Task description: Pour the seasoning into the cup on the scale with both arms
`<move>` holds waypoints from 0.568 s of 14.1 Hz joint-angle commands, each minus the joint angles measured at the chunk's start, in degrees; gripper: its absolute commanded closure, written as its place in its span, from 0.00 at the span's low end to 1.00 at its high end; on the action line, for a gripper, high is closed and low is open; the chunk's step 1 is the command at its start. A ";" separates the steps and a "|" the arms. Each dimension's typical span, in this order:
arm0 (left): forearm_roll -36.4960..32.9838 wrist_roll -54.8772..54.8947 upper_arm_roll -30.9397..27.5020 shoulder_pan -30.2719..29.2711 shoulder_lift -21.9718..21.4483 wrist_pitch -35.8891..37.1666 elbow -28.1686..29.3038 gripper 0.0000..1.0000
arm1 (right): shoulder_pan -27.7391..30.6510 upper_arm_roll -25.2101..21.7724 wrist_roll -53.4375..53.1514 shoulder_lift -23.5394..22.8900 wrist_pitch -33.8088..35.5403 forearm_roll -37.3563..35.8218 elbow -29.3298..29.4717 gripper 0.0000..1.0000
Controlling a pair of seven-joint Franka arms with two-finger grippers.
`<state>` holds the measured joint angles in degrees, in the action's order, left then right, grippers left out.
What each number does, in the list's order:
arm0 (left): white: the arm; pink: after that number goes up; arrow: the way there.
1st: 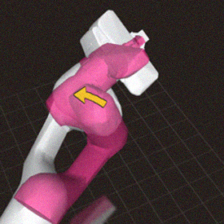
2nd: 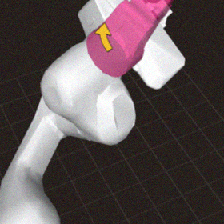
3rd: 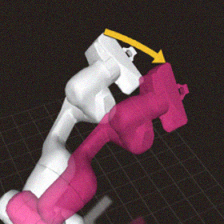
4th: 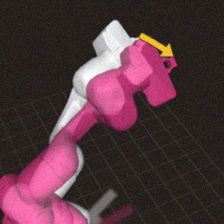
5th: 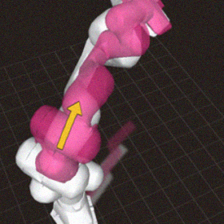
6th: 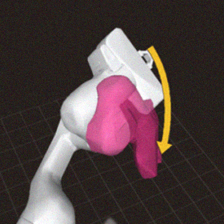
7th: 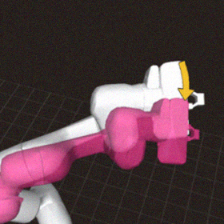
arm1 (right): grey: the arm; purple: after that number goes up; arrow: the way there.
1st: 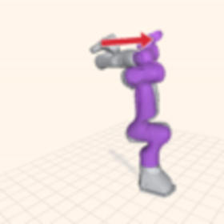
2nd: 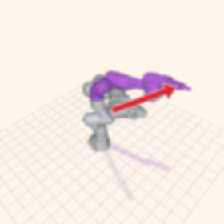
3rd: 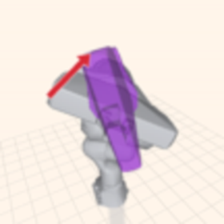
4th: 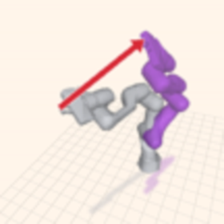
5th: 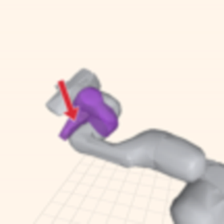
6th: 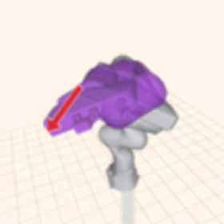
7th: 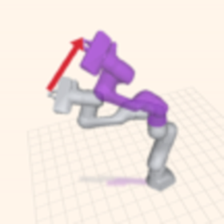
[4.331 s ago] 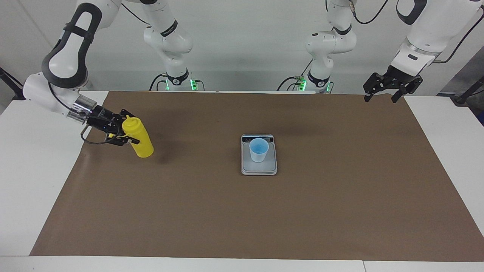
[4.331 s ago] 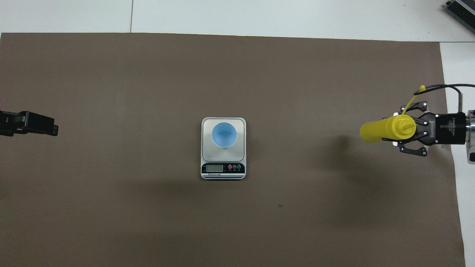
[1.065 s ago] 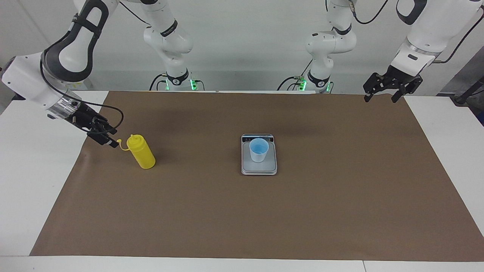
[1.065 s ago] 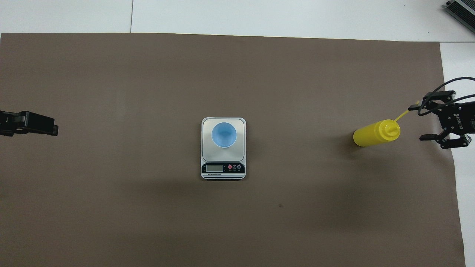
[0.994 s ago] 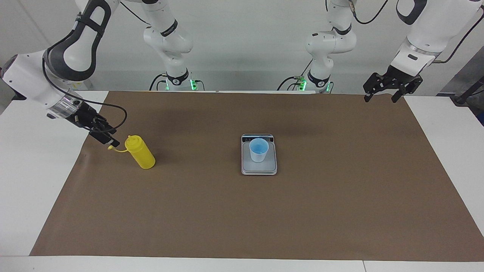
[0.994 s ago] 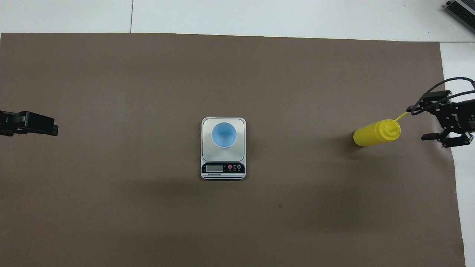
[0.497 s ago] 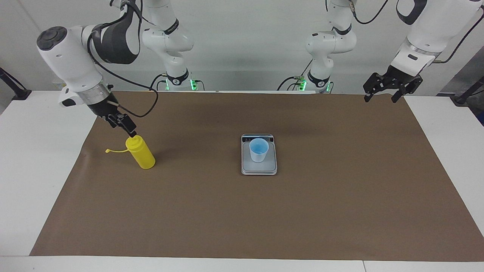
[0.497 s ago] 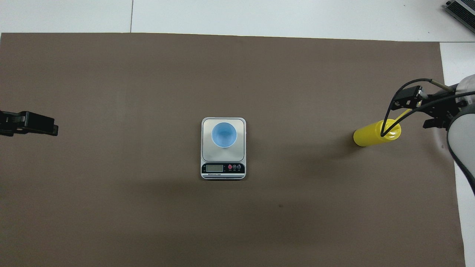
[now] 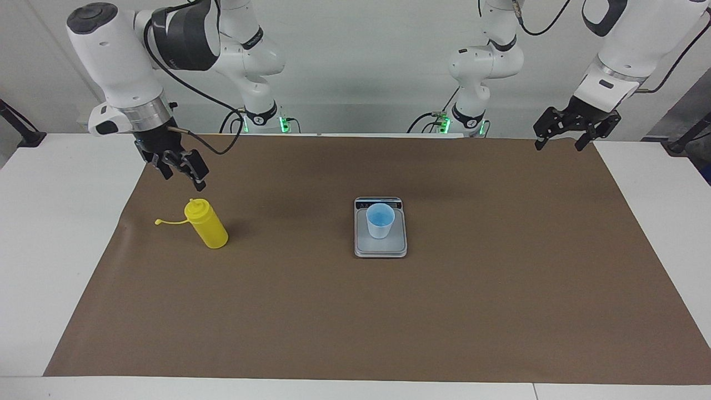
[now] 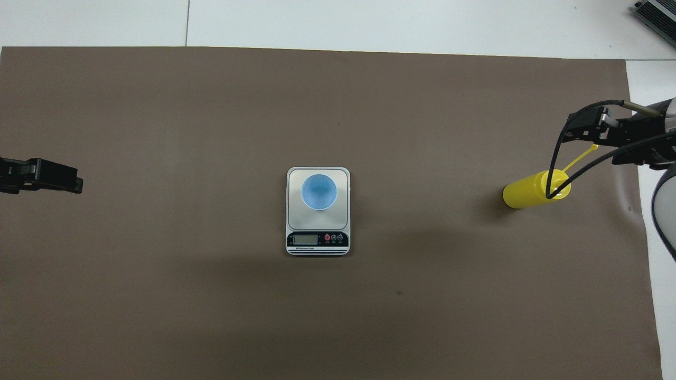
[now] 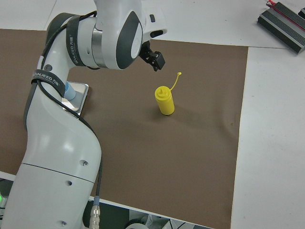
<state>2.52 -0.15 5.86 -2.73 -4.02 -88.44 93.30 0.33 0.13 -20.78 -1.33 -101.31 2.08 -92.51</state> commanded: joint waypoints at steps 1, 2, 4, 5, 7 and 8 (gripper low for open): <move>-0.15 0.24 -0.33 0.09 -1.25 0.11 1.10 0.00 | 0.54 2.49 1.26 -0.69 1.46 -1.02 1.80 0.00; -0.15 0.32 -0.24 0.09 -1.25 0.11 1.10 0.00 | 0.54 2.59 1.18 -0.60 1.90 -1.19 1.71 0.00; -0.15 0.32 -0.24 0.09 -1.25 0.11 1.10 0.00 | 0.54 2.50 1.18 -0.52 3.21 -1.28 1.80 0.00; -0.15 0.32 -0.24 0.09 -1.25 0.11 1.10 0.00 | 0.46 2.59 1.09 -0.08 4.61 -1.89 1.80 0.00; -0.15 0.24 -0.24 0.09 -1.25 0.11 1.10 0.00 | 0.46 2.77 1.18 0.97 8.56 -2.60 1.71 0.00; -0.15 0.24 -0.33 0.09 -1.25 0.11 1.10 0.00 | 0.54 2.77 1.26 1.33 10.32 -2.60 1.45 0.00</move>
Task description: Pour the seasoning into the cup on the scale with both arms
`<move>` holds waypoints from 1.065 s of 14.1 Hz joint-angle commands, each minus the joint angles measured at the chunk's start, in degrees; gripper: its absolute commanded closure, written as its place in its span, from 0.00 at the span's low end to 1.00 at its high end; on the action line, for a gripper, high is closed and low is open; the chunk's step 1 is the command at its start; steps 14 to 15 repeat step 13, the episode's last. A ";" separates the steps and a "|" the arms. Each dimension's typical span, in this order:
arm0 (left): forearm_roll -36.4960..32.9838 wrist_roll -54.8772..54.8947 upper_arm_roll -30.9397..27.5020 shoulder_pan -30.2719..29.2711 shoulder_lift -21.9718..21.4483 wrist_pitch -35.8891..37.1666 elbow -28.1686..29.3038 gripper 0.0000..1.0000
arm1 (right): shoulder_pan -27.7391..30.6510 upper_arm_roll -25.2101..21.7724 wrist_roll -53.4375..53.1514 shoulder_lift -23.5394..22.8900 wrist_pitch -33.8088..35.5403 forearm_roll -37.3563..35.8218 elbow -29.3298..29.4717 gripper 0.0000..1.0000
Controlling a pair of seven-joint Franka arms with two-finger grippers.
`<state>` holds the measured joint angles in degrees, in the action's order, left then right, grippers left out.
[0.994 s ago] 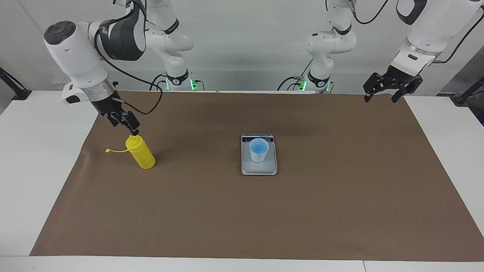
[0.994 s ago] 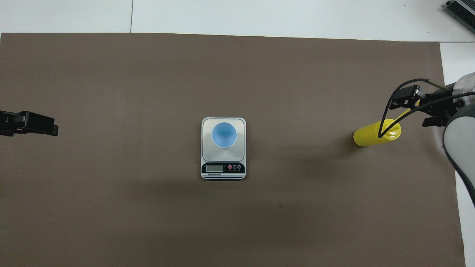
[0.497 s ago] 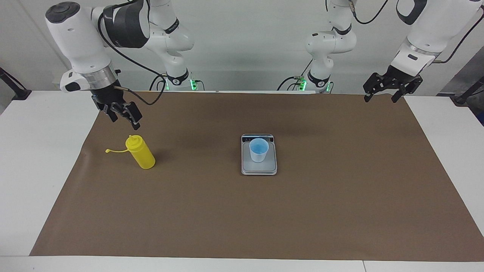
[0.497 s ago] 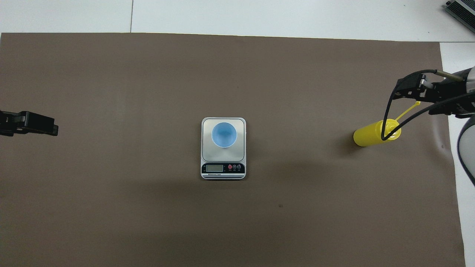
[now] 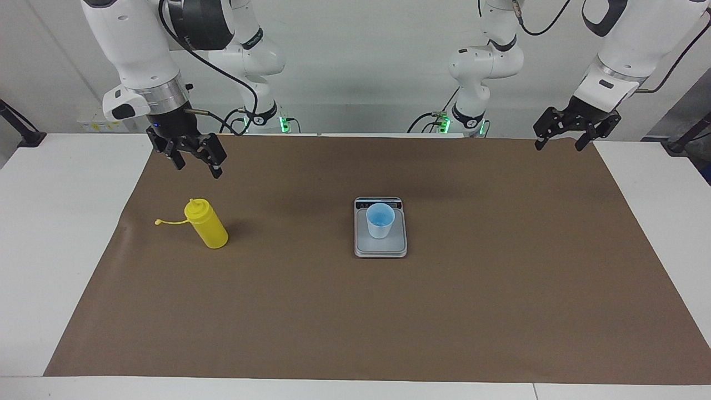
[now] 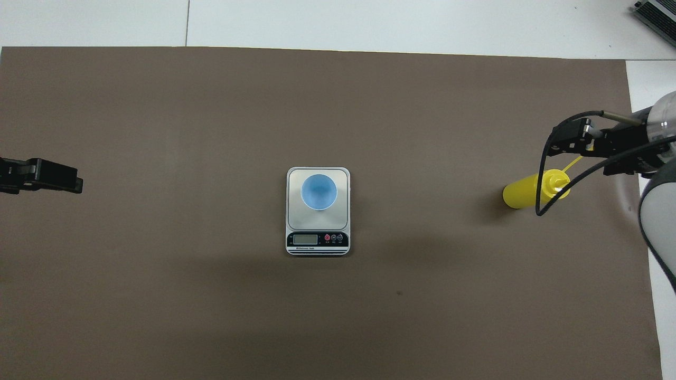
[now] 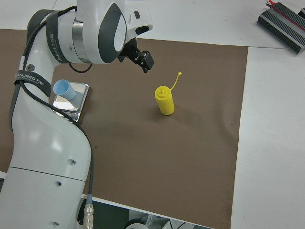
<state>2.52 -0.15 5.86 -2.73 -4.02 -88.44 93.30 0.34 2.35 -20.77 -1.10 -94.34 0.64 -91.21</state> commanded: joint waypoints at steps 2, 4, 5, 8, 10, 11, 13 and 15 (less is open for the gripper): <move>-0.15 0.24 -0.33 0.09 -1.25 0.11 1.10 0.00 | 0.54 0.55 1.35 1.63 5.38 -1.17 -0.11 0.00; -0.15 0.24 -0.24 0.09 -1.25 0.11 1.10 0.00 | 0.97 0.55 5.80 1.89 5.04 -1.17 -0.98 0.00; -0.15 0.24 -0.24 0.09 -1.25 0.11 1.10 0.00 | 1.32 0.46 9.84 2.07 4.69 -1.17 -1.42 0.00; -0.15 0.32 -0.33 0.09 -1.25 0.11 1.10 0.00 | 1.24 0.55 10.49 2.33 3.64 -1.08 -2.48 0.00; -0.15 0.32 -0.24 0.09 -1.25 0.11 1.10 0.00 | 0.71 0.55 9.88 2.86 2.94 -1.08 -3.53 0.00; -0.15 0.32 -0.24 0.09 -1.25 0.11 1.10 0.00 | 0.80 0.46 9.79 2.86 2.76 -1.08 -3.62 0.00; -0.15 0.32 -0.24 0.09 -1.25 0.11 1.10 0.00 | 1.15 0.46 9.96 2.86 2.41 -1.08 -3.71 0.00; -0.15 0.32 -0.24 0.09 -1.25 0.11 1.10 0.00 | 1.15 0.46 9.96 2.86 2.41 -1.08 -3.71 0.00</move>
